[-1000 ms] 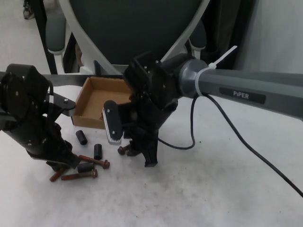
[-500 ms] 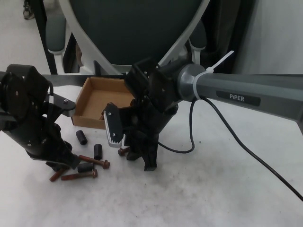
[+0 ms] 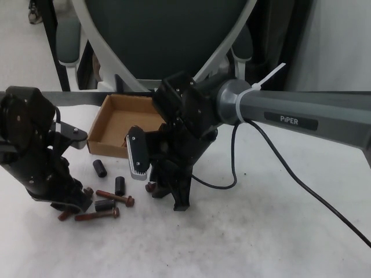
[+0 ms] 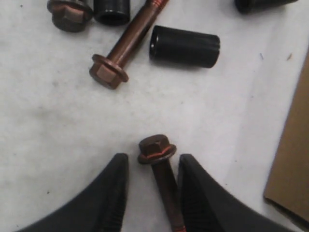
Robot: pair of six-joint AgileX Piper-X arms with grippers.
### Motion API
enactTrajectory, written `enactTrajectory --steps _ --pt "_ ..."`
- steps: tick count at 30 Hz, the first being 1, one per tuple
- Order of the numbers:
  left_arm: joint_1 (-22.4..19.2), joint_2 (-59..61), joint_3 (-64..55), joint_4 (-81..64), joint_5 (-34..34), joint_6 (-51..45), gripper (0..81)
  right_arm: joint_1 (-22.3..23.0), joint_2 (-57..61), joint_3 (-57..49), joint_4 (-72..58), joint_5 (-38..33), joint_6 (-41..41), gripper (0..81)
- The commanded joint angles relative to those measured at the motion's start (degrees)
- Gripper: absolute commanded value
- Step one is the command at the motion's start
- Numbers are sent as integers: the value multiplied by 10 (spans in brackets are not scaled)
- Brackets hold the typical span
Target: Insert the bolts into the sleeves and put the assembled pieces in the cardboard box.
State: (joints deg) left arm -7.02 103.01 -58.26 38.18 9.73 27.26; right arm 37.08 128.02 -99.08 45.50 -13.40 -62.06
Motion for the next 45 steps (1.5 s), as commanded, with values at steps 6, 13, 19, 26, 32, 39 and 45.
enactTrajectory --steps 6,13,19,26,32,39,45 --pt "-2 20 -3 -14 4 -3 389 -2 4 -3 1 -11 26 333" --pt "-2 20 -19 -14 4 -3 317 -2 4 -3 12 -11 41 333" --pt "-2 20 -44 -12 4 -13 317 -2 4 -3 23 -8 41 333" --pt "-2 20 -48 -7 4 -15 206 -2 4 -3 23 -7 41 125" --pt "-2 20 -48 -7 4 -15 139 -2 4 -3 23 -7 47 3" --pt "-2 20 -50 18 7 -15 141 -2 4 -3 39 -7 56 3" --pt "-2 17 -50 51 40 -16 141 -2 4 -3 68 -7 82 1"
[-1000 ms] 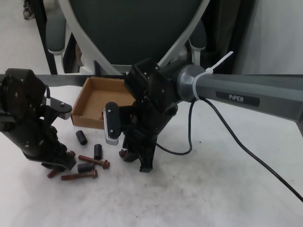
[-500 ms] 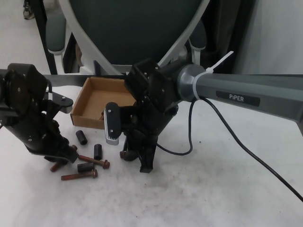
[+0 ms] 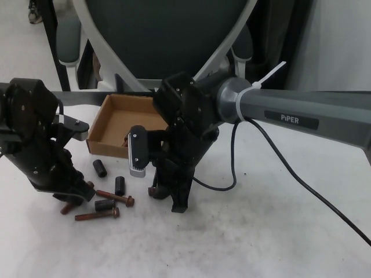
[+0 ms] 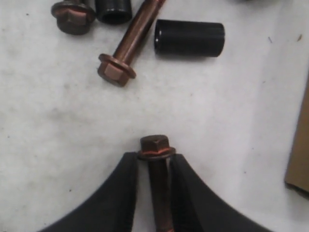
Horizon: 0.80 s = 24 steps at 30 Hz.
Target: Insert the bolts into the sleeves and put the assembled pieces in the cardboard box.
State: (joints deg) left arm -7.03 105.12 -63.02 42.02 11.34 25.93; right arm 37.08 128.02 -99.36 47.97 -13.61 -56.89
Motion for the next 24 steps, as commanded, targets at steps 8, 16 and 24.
enactTrajectory --steps 8,16,24 --pt "-16 -13 -20 86 56 -2 9 -2 -1 0 160 -37 69 2" --pt "-22 -93 -19 54 83 -12 8 -2 -53 0 158 -37 122 2" --pt "-24 -201 -17 52 122 -37 8 -4 -141 2 158 -95 199 2"
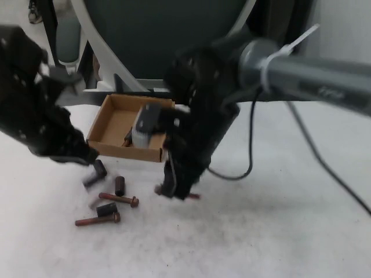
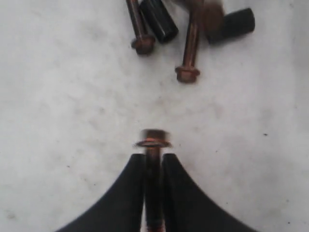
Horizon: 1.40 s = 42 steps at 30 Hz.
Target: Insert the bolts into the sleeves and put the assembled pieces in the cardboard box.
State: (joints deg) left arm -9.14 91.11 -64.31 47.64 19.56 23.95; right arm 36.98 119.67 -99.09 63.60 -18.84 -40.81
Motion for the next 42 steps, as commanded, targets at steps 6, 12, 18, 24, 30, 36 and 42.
enactTrajectory --steps 6,12,18,24,30,36,42 --pt "-9 -144 38 -20 41 -34 8 -3 -120 -1 1 -44 67 2" --pt "-15 -235 144 -45 41 -47 8 -3 -163 -1 15 -47 95 2" --pt "-22 -277 233 -119 -10 -47 8 -3 -178 9 52 -64 97 2" --pt "-21 -253 235 -165 -79 -154 6 -3 -182 54 52 -81 98 2" --pt "-21 -186 208 -139 -75 -247 210 -3 -182 79 50 -81 98 2" --pt "-21 -96 149 -101 -76 -253 403 -3 -187 79 45 -97 98 2" --pt "-21 -27 89 -96 -80 -270 384 -4 -220 79 40 -133 96 2"
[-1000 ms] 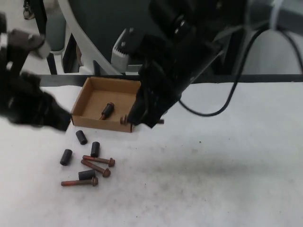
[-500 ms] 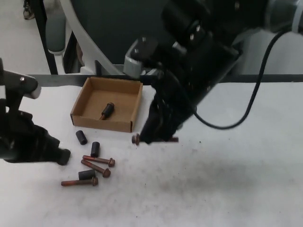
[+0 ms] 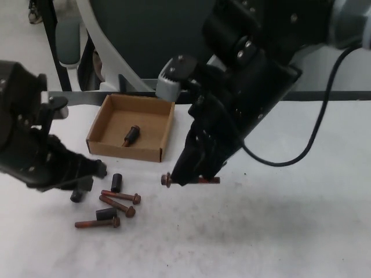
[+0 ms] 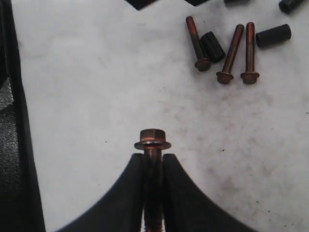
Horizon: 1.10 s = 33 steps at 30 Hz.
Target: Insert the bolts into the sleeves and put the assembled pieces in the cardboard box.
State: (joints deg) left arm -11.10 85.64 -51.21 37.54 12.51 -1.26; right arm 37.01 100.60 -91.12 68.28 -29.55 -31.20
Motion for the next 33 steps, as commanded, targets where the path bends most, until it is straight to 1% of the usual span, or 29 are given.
enactTrajectory --steps 1,6,10,14,21,25,28,33 --pt "-1 38 -51 6 -9 -23 384 -5 -36 -1 -9 -28 0 2" --pt "-1 72 -78 8 -11 -24 384 -6 -67 -1 -31 -29 2 2" --pt "-1 89 -81 4 -31 -24 384 -6 -71 2 -34 -29 2 2" --pt "-1 103 -83 -3 -34 -22 384 -6 -71 38 -55 -29 16 2" --pt "0 137 -86 -29 -34 -17 384 -6 -71 98 -95 -16 17 2" --pt "5 152 -87 -39 -39 -17 384 -6 -71 106 -121 -11 17 2" --pt "10 156 -87 -39 -56 -7 384 -6 -68 106 -139 -11 18 2" --pt "19 157 -87 -39 -56 -7 384 -6 -61 106 -142 -11 18 2"
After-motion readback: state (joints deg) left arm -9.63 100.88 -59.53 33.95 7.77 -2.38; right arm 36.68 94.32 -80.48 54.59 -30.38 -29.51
